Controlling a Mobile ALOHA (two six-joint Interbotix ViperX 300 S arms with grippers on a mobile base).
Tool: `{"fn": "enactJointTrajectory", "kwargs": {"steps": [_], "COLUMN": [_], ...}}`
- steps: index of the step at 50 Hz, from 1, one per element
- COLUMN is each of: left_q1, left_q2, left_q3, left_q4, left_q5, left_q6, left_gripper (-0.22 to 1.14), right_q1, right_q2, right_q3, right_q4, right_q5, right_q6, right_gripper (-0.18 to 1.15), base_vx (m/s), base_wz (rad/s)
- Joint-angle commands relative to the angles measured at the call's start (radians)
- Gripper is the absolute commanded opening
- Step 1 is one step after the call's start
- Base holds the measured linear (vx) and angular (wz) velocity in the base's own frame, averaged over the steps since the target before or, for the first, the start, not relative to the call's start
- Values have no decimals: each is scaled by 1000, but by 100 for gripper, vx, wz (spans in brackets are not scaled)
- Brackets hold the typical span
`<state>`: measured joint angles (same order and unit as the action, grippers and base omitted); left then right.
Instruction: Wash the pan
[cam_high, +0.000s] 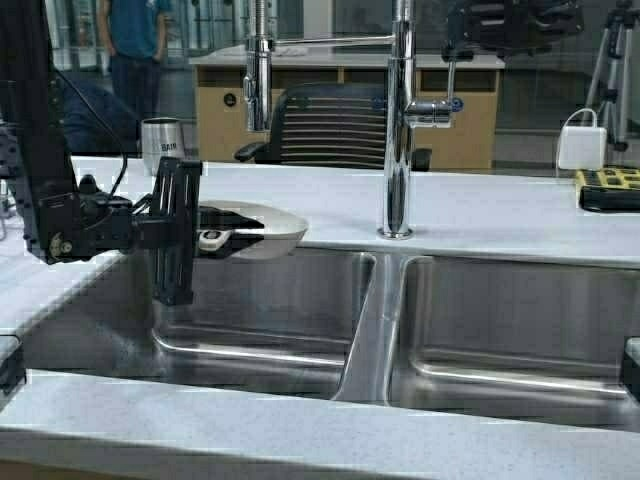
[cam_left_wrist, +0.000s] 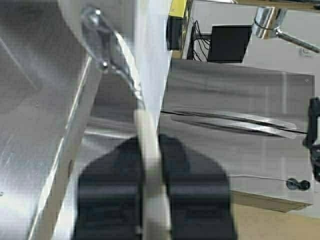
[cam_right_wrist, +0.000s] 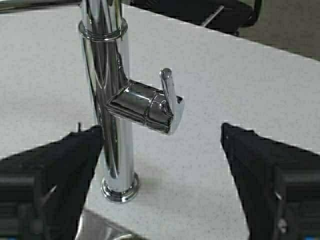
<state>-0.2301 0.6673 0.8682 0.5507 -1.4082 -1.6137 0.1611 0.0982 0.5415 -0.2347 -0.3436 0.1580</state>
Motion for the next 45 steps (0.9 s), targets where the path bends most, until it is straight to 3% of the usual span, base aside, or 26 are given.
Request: {"fn": "enactJointTrajectory", "kwargs": {"steps": [1,45], "left_q1": [-2,-2], "left_q2": [-28,-26], "left_q3": [8,35], "left_q4": [2,2], "left_q5": [-25,-52], "left_q6": [14,15], "left_gripper": [2,2], "right_q1": [2,-35], "right_q2": [29,276], "right_q3": [-71,-325], "right_q4": [-2,-2], "right_q5": [-9,20], "right_q6": [2,-5], "right_gripper": [102,102], "base_vx": [4,1], "base_wz": [1,0]}}
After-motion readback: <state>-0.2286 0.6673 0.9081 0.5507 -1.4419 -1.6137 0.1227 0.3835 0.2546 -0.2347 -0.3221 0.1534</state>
